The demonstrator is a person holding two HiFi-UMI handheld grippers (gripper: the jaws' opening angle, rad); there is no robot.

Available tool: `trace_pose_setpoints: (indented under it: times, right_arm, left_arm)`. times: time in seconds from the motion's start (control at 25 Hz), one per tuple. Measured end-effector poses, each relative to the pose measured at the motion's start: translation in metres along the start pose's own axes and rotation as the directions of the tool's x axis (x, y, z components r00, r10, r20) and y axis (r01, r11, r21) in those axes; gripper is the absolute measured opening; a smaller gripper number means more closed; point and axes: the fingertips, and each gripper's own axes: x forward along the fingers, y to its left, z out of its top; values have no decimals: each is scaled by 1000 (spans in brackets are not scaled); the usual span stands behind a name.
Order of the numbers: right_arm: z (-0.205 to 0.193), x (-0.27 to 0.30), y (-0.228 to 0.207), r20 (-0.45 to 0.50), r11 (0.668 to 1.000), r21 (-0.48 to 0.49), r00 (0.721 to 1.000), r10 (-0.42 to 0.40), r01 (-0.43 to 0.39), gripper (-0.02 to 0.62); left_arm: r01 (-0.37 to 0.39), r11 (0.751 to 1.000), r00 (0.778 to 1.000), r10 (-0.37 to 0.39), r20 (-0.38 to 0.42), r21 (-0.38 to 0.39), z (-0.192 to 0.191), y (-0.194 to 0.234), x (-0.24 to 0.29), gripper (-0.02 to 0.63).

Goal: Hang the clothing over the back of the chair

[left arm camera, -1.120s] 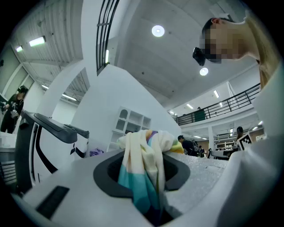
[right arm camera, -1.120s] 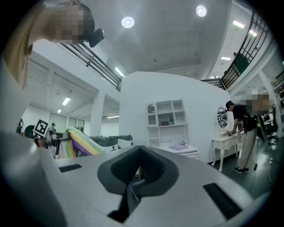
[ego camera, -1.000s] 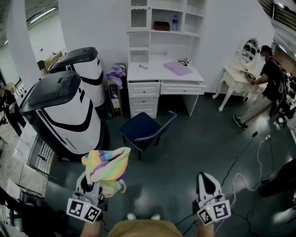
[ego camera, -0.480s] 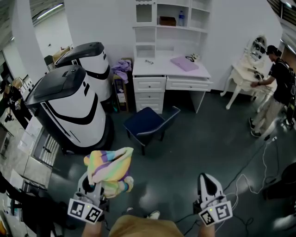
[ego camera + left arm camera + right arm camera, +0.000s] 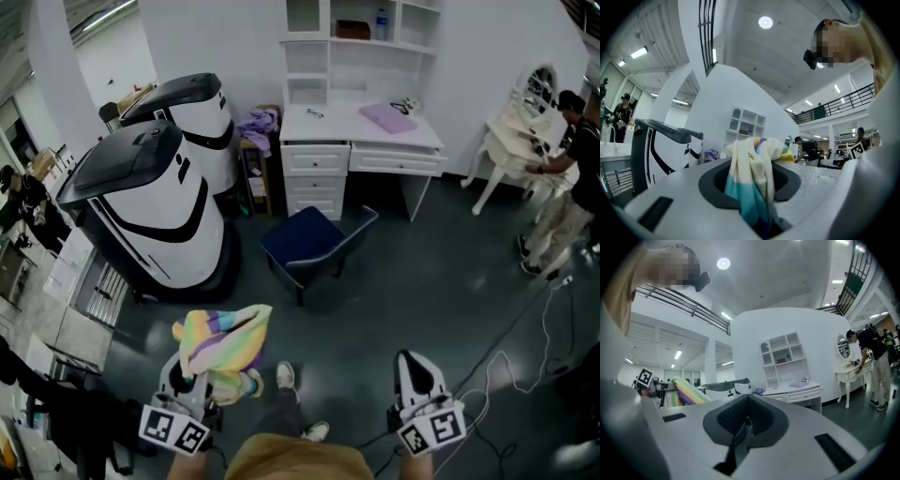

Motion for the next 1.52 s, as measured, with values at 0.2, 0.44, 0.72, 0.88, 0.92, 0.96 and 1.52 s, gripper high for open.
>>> trace_pose_setpoints:
  times: [0.2, 0.44, 0.72, 0.88, 0.92, 0.96, 1.52]
  right_arm:
    - [-3, 17, -16, -31, 1000, -15, 999, -21, 21, 3]
    - [2, 75, -39, -56, 999, -28, 997, -47, 46, 3]
    - [27, 185, -55, -51, 997, -58, 997, -58, 55, 3]
    - [39, 246, -59, -35, 994, -67, 996, -83, 81, 3]
    - [42, 258, -59, -32, 994, -68, 995, -93, 91, 3]
    - [45, 269, -58, -30, 993, -69, 994, -102, 99, 3]
    - [46, 327, -121, -50, 978, -43, 977, -208, 206, 3]
  left_arm:
    - [31, 999, 1000, -31, -3, -24, -9, 6, 37, 107]
    - [47, 997, 999, -48, -11, -68, -20, 31, 101, 107]
    - [68, 993, 997, -70, -15, -94, -8, 88, 195, 107]
    - [111, 989, 994, -112, -4, -93, 7, 118, 249, 107]
    - [125, 988, 992, -126, -5, -95, 9, 124, 261, 107]
    - [139, 985, 990, -141, -8, -98, 10, 130, 272, 107]
    - [220, 963, 971, -231, -58, -155, -7, 142, 395, 107]
